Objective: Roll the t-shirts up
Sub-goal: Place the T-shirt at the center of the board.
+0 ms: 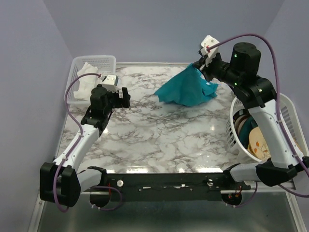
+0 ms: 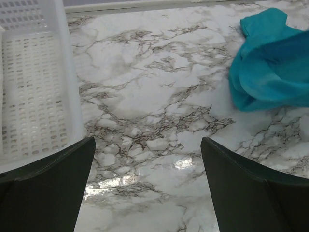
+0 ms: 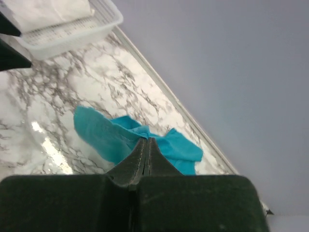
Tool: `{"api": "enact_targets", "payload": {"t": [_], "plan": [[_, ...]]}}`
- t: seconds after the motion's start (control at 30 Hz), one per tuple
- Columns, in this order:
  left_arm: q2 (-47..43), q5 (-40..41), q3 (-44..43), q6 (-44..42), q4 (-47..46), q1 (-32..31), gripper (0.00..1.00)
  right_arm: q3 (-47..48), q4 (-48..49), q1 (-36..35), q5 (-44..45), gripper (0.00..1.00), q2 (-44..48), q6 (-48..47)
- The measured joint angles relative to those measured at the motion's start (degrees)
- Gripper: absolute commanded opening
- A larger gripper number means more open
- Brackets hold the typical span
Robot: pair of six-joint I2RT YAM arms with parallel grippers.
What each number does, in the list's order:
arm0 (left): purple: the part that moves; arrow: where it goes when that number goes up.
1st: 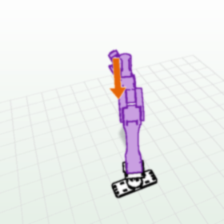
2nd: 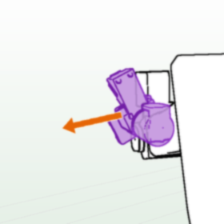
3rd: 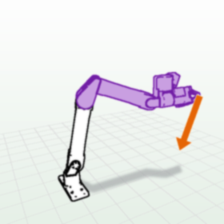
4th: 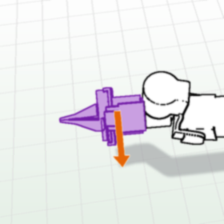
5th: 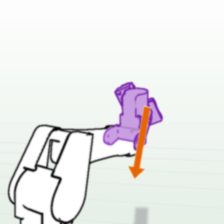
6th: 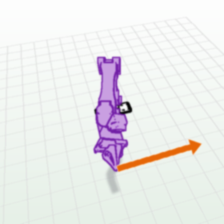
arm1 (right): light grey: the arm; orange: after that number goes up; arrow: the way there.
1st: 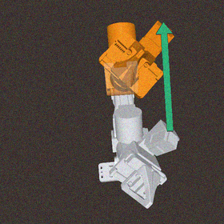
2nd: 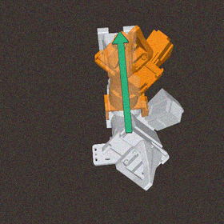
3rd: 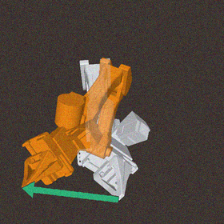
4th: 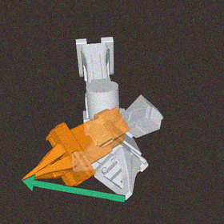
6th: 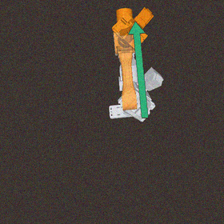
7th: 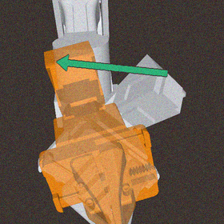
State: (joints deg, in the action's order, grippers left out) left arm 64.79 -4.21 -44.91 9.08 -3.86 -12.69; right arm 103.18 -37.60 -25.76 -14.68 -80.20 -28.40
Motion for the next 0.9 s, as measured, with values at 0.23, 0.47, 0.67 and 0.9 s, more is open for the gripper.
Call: {"api": "enact_targets", "payload": {"t": [0.23, 0.47, 0.67, 0.9], "plan": [[0.04, 1.14, -0.74, -1.14, 0.15, 0.76, 0.99, 6.73, -0.55, -4.72, -3.52, 0.0, 3.41, 1.22], [-0.61, -1.64, -7.06, -2.16, 4.26, 4.13, 0.99, 8.76, 0.46, -9.64, -8.37, 0.61, -5.09, 6.45], [-5.68, -5.01, -7.91, -2.34, 9.79, 6.6, 0.99, 7.3, 0.83, -9.79, -10.16, 0.72, -15.56, 11.98], [-5.68, -17.09, -9.75, -8.35, 20.37, 6.82, 0.99, -6.54, -6.08, -3.58, -4.17, 0.67, -15.02, 0.59]]}}
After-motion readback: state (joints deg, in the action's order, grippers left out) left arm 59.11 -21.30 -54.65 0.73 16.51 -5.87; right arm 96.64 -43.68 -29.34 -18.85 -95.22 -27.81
